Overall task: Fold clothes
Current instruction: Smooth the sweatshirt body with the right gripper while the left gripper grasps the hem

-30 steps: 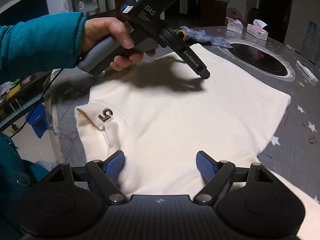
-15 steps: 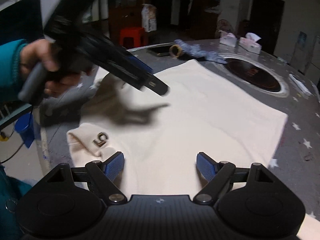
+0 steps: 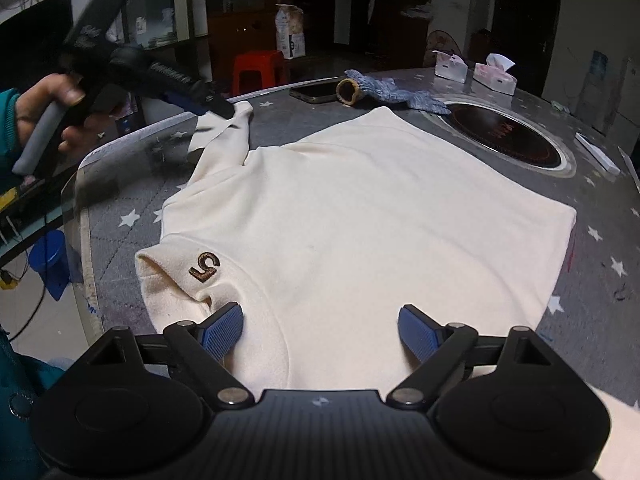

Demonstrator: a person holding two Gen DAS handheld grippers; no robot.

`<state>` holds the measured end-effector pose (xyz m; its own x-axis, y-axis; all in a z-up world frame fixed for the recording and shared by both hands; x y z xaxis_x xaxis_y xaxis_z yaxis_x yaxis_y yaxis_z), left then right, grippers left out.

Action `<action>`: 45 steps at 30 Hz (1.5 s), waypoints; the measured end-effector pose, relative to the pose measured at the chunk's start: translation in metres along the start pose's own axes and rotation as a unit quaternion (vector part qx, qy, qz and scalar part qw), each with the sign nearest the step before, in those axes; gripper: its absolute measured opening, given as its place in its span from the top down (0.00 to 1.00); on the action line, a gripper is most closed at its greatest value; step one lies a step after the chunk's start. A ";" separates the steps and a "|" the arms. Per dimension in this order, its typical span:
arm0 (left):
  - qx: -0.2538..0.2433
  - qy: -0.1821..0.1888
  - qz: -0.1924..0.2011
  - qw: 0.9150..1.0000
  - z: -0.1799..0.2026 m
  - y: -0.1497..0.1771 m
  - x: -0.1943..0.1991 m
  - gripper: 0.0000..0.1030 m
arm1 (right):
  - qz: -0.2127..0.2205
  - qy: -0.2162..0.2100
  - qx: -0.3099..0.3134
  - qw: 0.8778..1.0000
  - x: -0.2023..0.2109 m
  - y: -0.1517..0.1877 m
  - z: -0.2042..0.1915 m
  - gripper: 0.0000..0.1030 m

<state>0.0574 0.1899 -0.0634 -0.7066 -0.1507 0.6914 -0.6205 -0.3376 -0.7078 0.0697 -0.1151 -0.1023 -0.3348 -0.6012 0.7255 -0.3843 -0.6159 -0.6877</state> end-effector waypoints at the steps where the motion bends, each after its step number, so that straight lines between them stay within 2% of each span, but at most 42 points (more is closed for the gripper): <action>1: 0.009 -0.007 -0.006 1.000 -0.002 -0.005 -0.008 0.40 | 0.001 0.001 0.000 1.000 0.000 0.000 0.000 0.14; 4: 0.024 -0.039 -0.027 0.999 -0.006 -0.014 -0.025 0.42 | 0.002 0.004 0.001 1.000 0.000 0.000 0.000 0.13; 7: 0.031 -0.069 -0.043 0.996 -0.011 -0.021 -0.040 0.49 | 0.003 0.002 -0.002 1.000 -0.001 0.001 0.001 0.12; 9: 0.028 -0.092 -0.048 0.994 -0.011 -0.024 -0.047 0.57 | 0.004 0.000 -0.004 1.000 -0.001 0.001 0.002 0.12; 11: 0.020 -0.112 -0.052 0.992 -0.011 -0.027 -0.051 0.76 | 0.005 -0.001 -0.006 1.000 -0.002 0.002 0.002 0.11; 14: 0.019 -0.123 -0.053 0.991 -0.017 -0.031 -0.054 0.92 | 0.007 -0.002 -0.005 1.000 -0.002 0.002 0.002 0.10; 16: 0.038 -0.102 -0.046 0.993 -0.022 -0.033 -0.051 0.97 | 0.008 -0.002 -0.005 1.000 -0.002 0.002 0.003 0.09; 18: 0.061 -0.074 -0.025 0.995 -0.026 -0.034 -0.041 0.97 | 0.009 -0.002 -0.003 1.000 -0.002 0.003 0.003 0.09; 22: 0.078 -0.011 0.047 0.996 -0.026 -0.040 -0.004 0.97 | 0.009 -0.003 -0.002 1.000 -0.002 0.003 0.003 0.09; 27: 0.077 0.069 0.141 0.985 -0.034 -0.037 0.048 0.97 | 0.008 -0.002 0.000 1.000 -0.002 0.003 0.003 0.08; 29: 0.072 0.076 0.163 0.981 -0.043 -0.028 0.062 0.97 | 0.007 -0.001 0.001 1.000 -0.002 0.003 0.003 0.08; 32: 0.068 0.045 0.150 0.985 -0.067 -0.006 0.065 0.97 | 0.007 0.000 0.003 1.000 -0.002 0.002 0.003 0.08; 36: 0.058 -0.044 0.097 0.993 -0.102 0.022 0.055 0.97 | 0.005 0.000 0.003 1.000 -0.002 0.002 0.003 0.07; 39: 0.063 -0.075 0.066 0.993 -0.119 0.034 0.049 0.97 | 0.002 0.001 0.004 1.000 -0.003 0.001 0.003 0.06; 42: 0.044 -0.107 0.038 0.993 -0.124 0.044 0.043 0.97 | 0.000 0.001 0.007 1.000 -0.004 0.000 0.003 0.05; 45: 0.042 -0.122 0.038 0.991 -0.123 0.045 0.048 0.96 | -0.004 0.001 0.004 1.000 -0.004 0.001 0.003 0.05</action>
<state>-0.0462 0.2814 -0.0801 -0.6401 -0.3957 0.6586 -0.5309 -0.3918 -0.7514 0.0732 -0.1148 -0.1057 -0.3329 -0.5952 0.7314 -0.3802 -0.6251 -0.6817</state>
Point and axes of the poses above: each gripper's, at about its wrist camera, not at the fingertips, and x roughly against the way its jaws point, z to its right, y to its underside, the point moved 4 cm from there along -x, roughly the way its jaws point, and after that the axes turned 3 degrees about -x, right-handed, at the moved point
